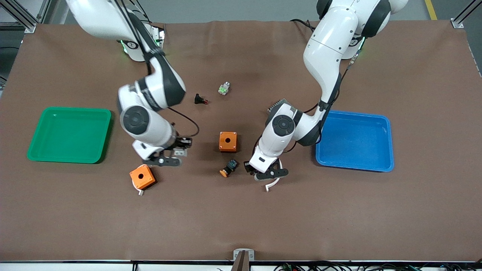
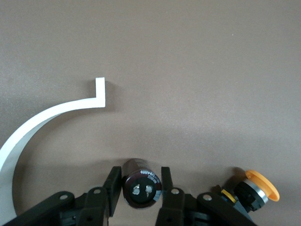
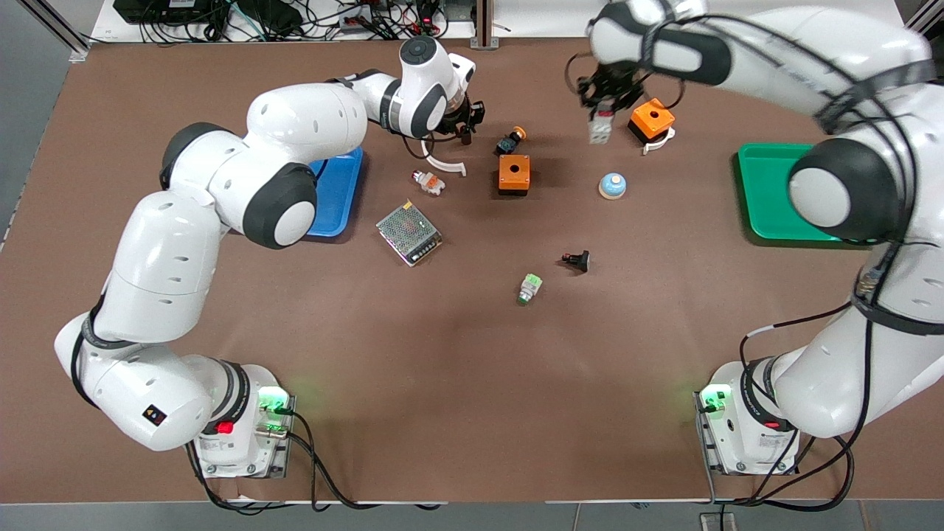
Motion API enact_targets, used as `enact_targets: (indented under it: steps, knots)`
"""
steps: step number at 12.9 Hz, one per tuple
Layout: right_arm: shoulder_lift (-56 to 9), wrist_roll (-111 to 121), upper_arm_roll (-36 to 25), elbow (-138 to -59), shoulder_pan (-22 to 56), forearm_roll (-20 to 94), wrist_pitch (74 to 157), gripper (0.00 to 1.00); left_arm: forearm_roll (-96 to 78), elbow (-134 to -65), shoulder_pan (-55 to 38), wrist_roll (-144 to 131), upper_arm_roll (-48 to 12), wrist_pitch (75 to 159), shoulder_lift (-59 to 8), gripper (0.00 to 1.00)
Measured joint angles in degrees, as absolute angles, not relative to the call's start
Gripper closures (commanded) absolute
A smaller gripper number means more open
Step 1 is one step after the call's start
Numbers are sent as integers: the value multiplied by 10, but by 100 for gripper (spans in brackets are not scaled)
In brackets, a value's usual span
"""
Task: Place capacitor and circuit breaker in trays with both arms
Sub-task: 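Carry the breaker to the green tray while the left gripper carries the capacitor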
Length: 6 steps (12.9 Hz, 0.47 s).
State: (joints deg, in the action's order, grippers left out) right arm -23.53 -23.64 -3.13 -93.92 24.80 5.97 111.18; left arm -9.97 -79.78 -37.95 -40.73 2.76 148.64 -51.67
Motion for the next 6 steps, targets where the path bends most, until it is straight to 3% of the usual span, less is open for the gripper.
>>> enact_targets:
  steps: [6]
  knots:
    - [-156, -94, -49, -962, 108, -11, 1021, 98, -100, -784, -368, -409, 40, 1472, -504, 93]
